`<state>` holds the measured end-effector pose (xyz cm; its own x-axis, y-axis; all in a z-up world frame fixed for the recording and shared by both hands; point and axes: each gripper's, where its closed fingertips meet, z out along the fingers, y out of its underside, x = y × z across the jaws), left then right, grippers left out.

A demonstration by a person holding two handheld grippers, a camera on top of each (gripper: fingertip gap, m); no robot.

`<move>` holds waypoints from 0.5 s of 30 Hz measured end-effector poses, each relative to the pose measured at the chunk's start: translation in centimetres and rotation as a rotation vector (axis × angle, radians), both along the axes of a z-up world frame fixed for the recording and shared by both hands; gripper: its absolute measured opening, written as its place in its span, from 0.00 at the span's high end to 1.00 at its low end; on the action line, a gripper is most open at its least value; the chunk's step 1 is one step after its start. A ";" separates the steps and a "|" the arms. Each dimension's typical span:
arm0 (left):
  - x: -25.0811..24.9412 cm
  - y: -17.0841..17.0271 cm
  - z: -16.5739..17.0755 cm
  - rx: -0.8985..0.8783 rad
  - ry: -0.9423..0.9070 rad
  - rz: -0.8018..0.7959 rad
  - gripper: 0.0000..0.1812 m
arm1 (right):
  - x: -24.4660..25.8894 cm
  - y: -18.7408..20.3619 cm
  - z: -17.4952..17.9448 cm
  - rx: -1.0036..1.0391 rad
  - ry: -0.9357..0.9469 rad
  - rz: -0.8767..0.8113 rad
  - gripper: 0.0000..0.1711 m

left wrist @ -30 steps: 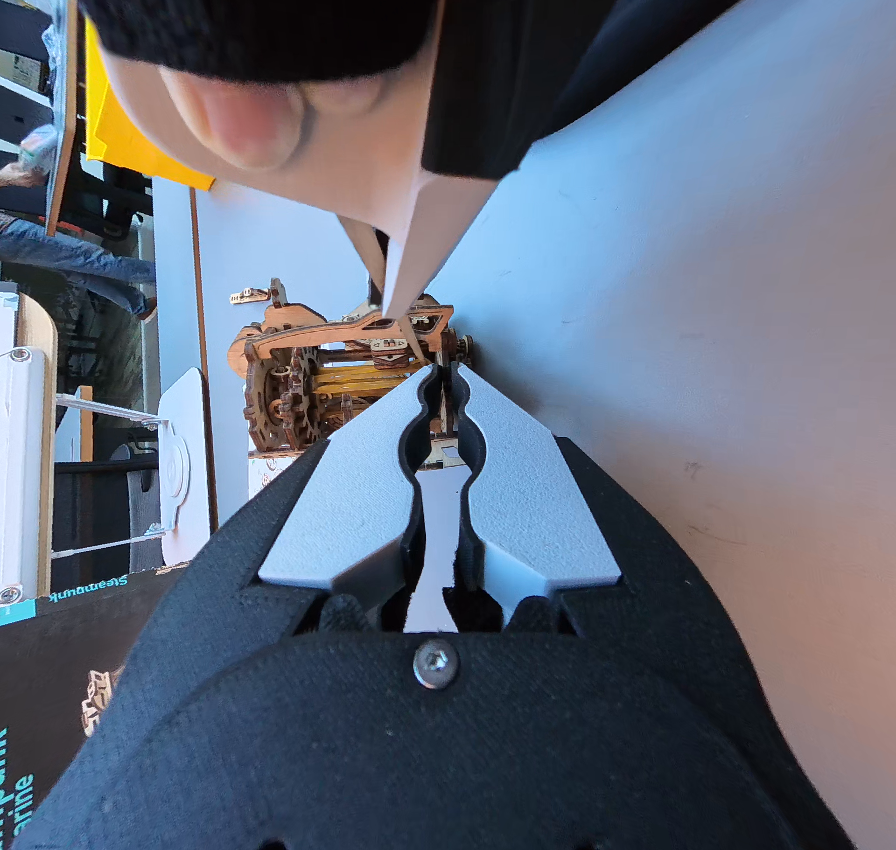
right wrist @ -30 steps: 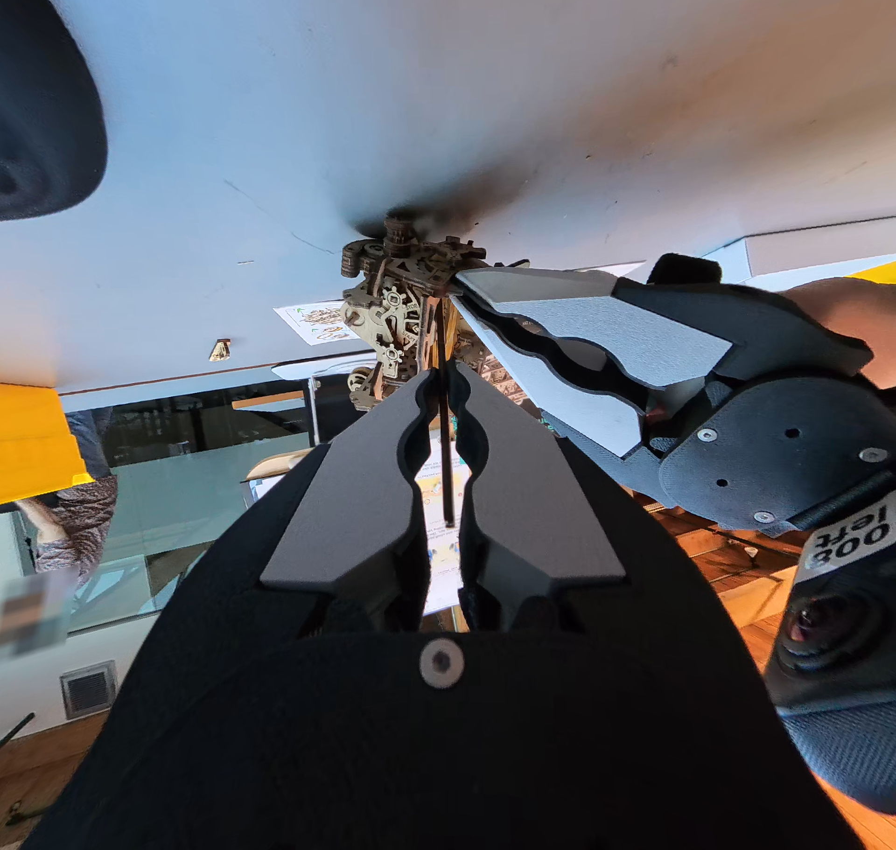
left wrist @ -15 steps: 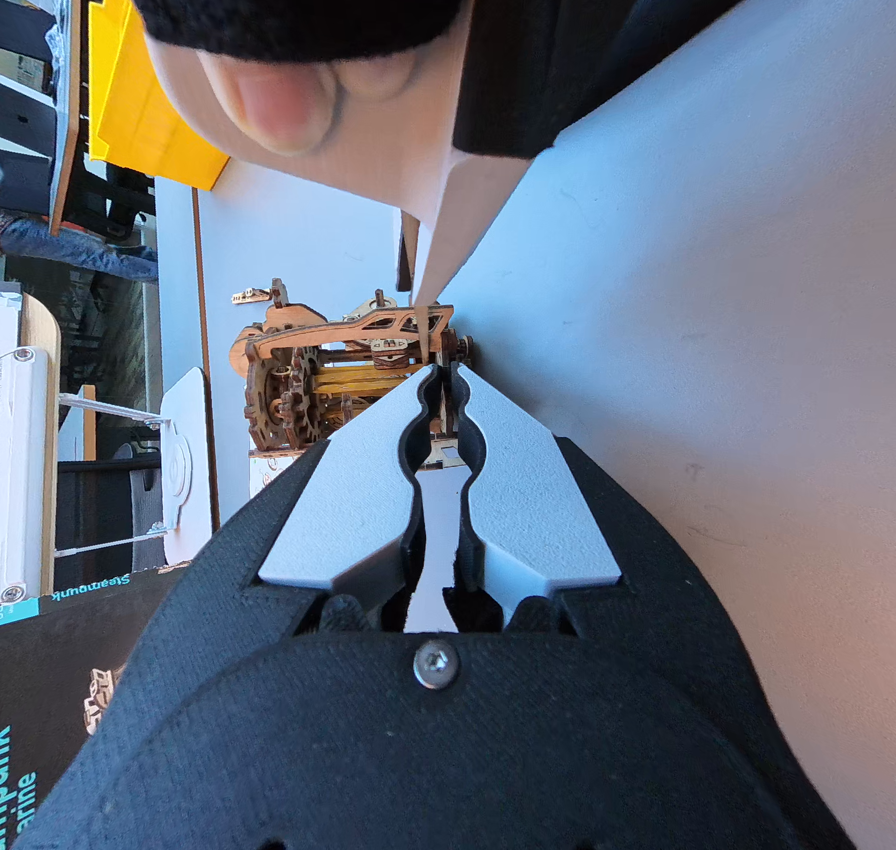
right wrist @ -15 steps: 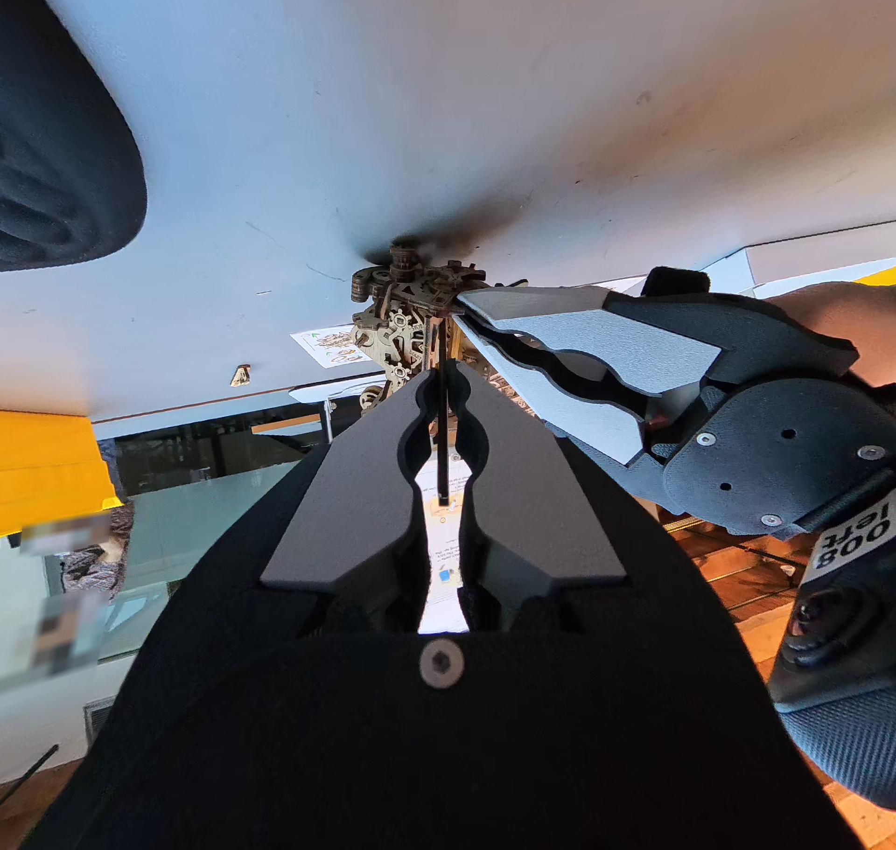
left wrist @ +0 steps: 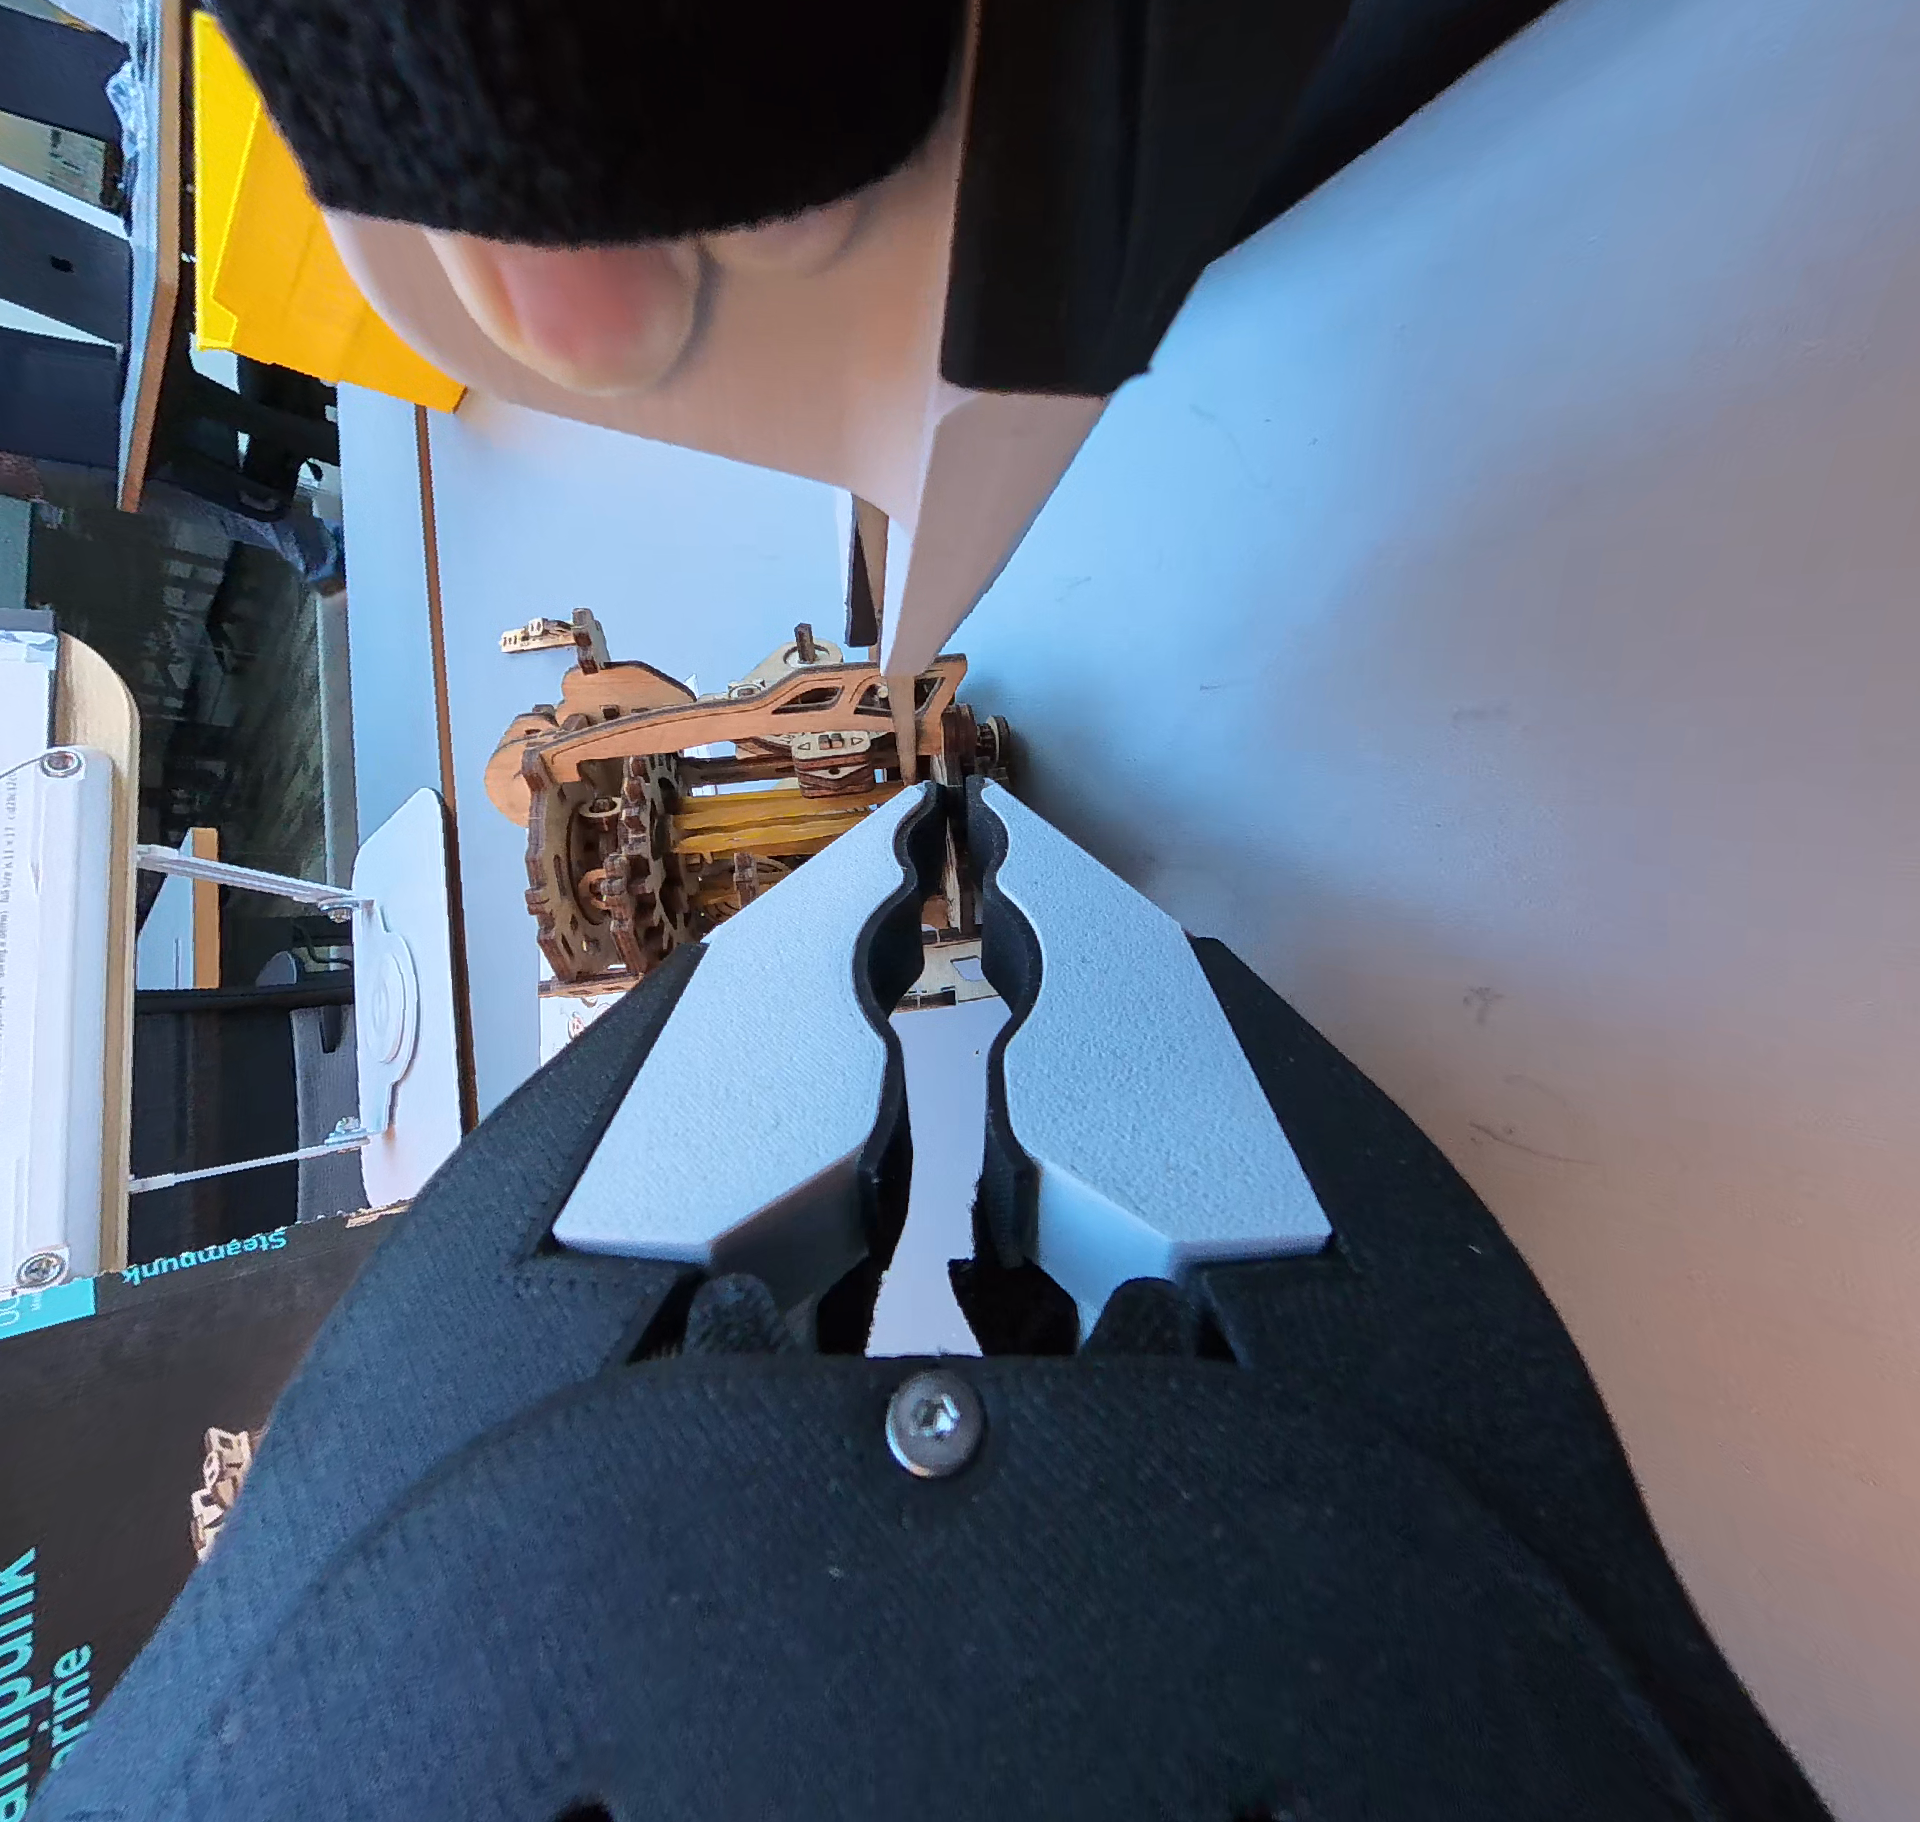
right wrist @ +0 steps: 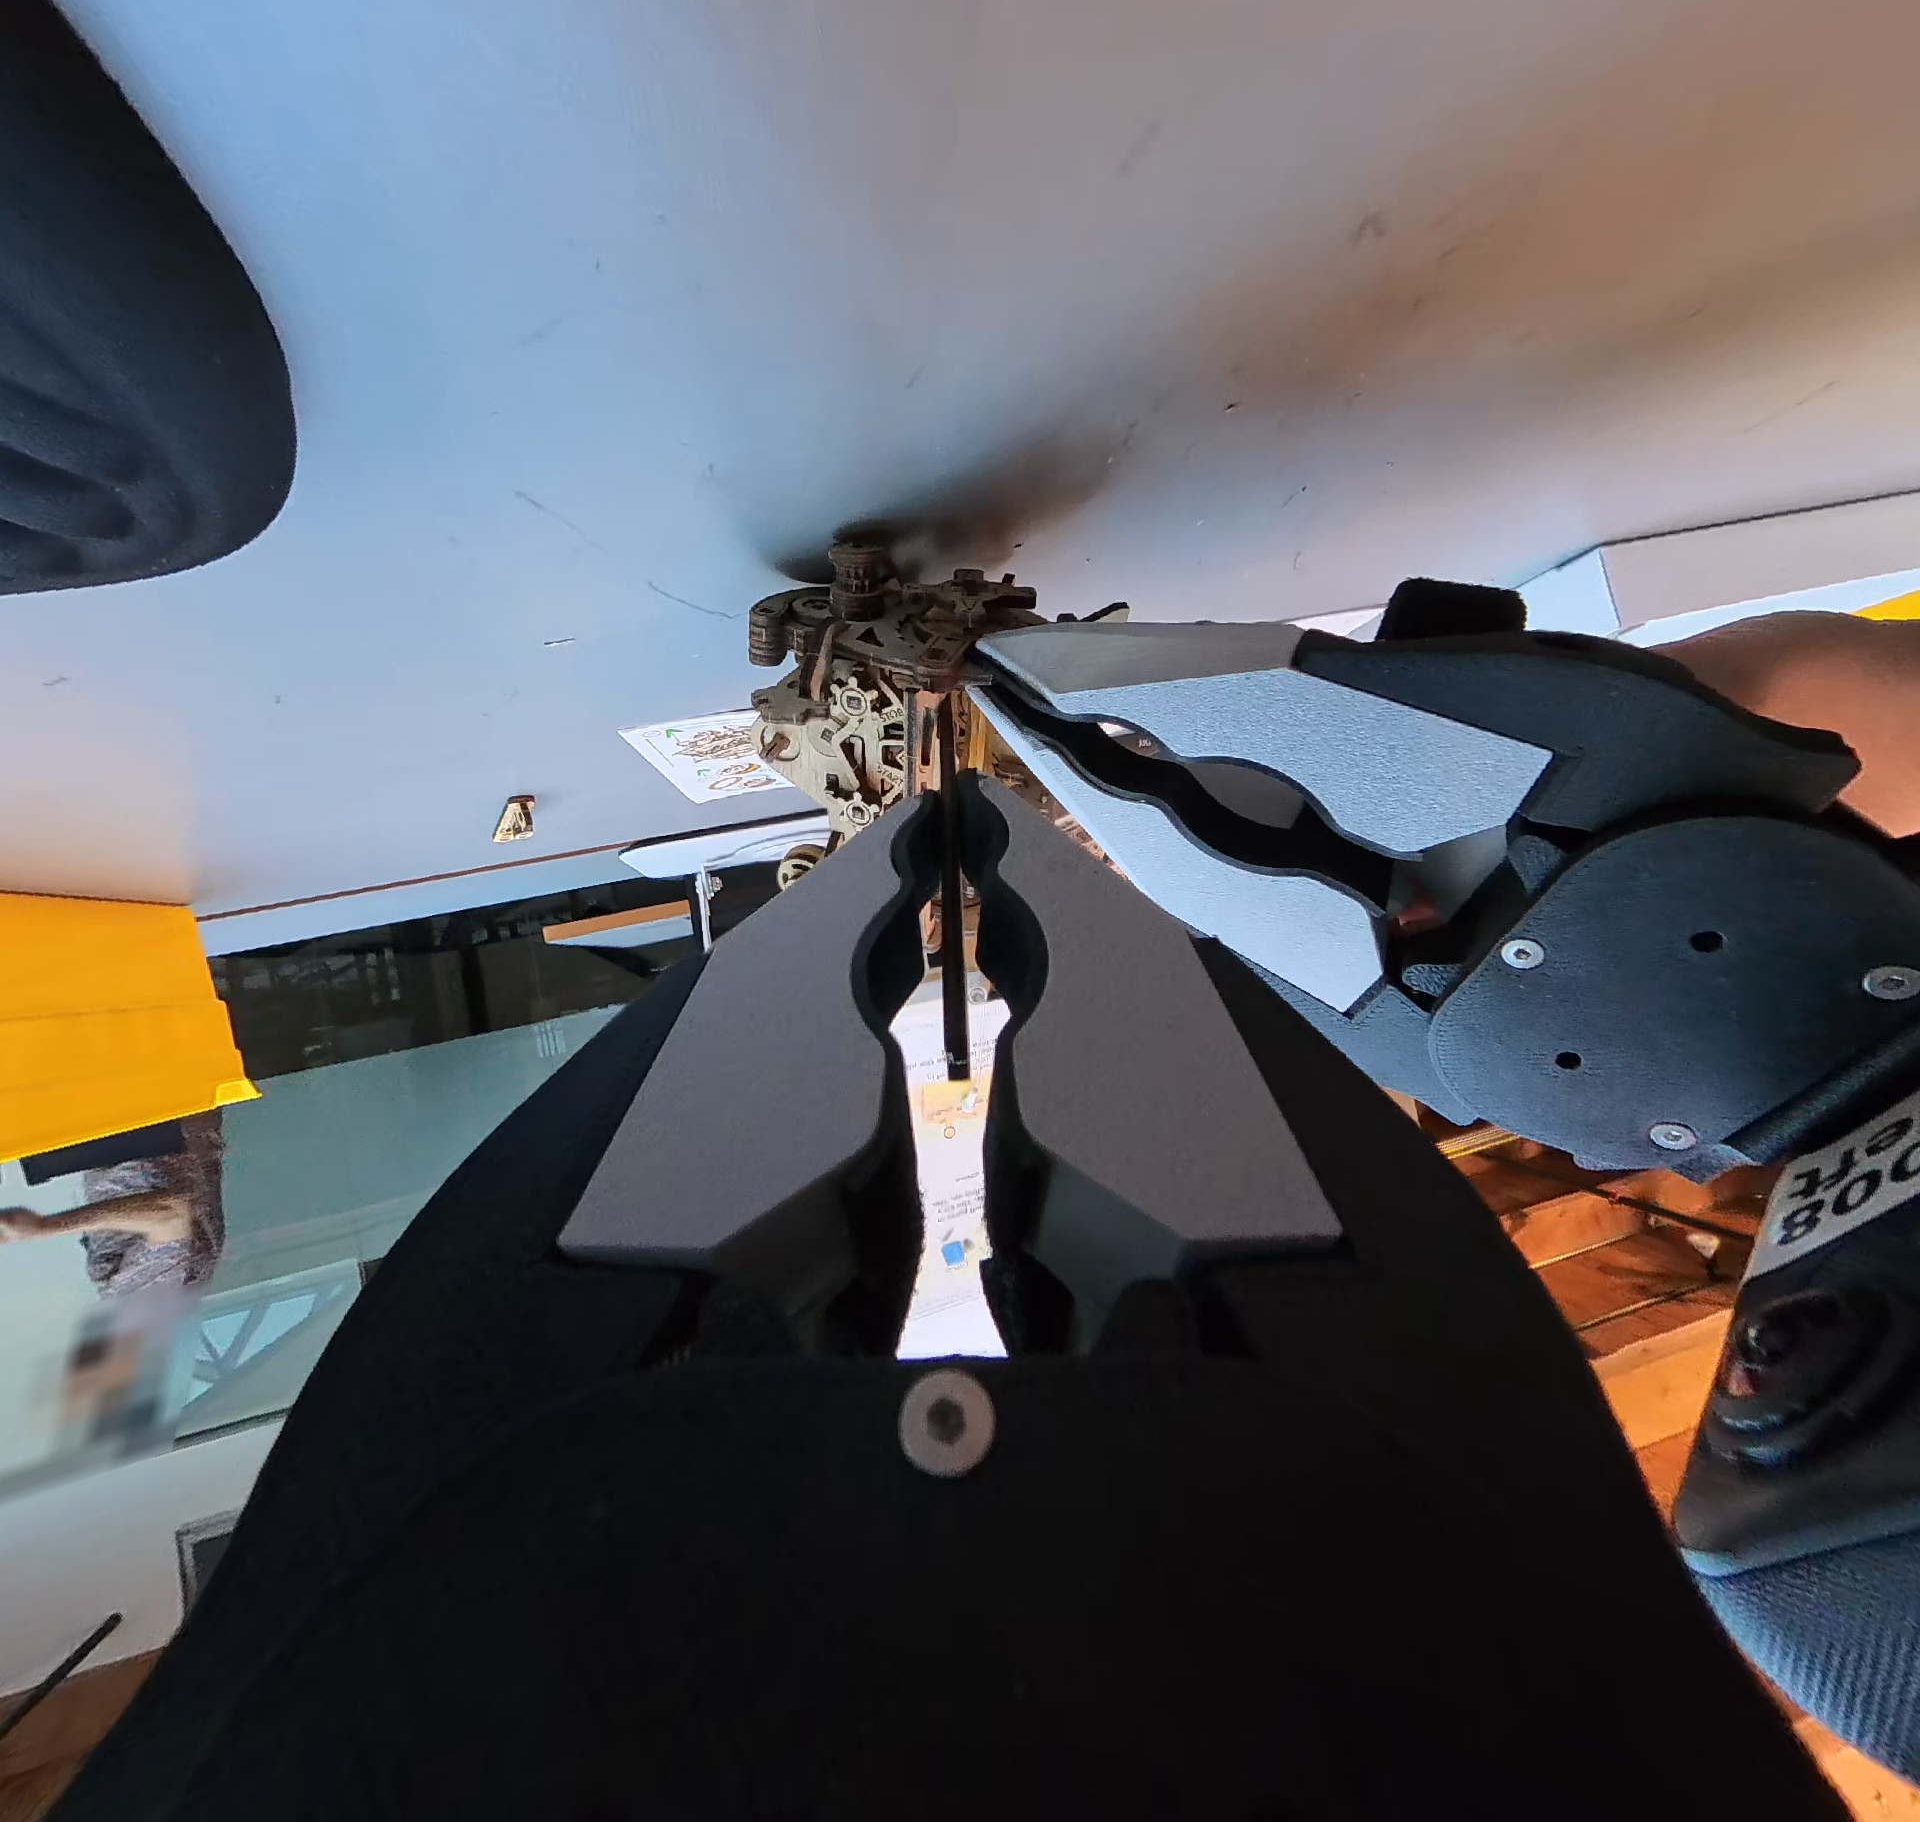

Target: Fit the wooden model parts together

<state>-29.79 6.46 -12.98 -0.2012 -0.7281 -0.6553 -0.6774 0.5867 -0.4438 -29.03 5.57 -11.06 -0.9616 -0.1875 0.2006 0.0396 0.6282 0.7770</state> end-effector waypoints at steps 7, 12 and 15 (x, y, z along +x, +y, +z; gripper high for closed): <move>0.0 0.0 0.0 0.005 -0.006 -0.002 0.99 | 0.1 -0.1 -0.1 -0.074 0.045 -0.004 0.99; 0.2 -0.1 0.0 0.082 -0.006 -0.029 0.99 | -0.2 -0.2 0.0 -0.084 0.063 -0.010 0.99; 0.3 -0.1 -0.1 0.070 -0.014 -0.018 0.99 | -0.2 -0.2 0.0 -0.083 0.070 -0.013 0.99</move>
<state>-29.52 6.34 -13.05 -0.2043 -0.6769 -0.7072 -0.6600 0.6288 -0.4112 -29.19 5.33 -11.08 -0.9468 -0.1551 0.2821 0.1008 0.6894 0.7174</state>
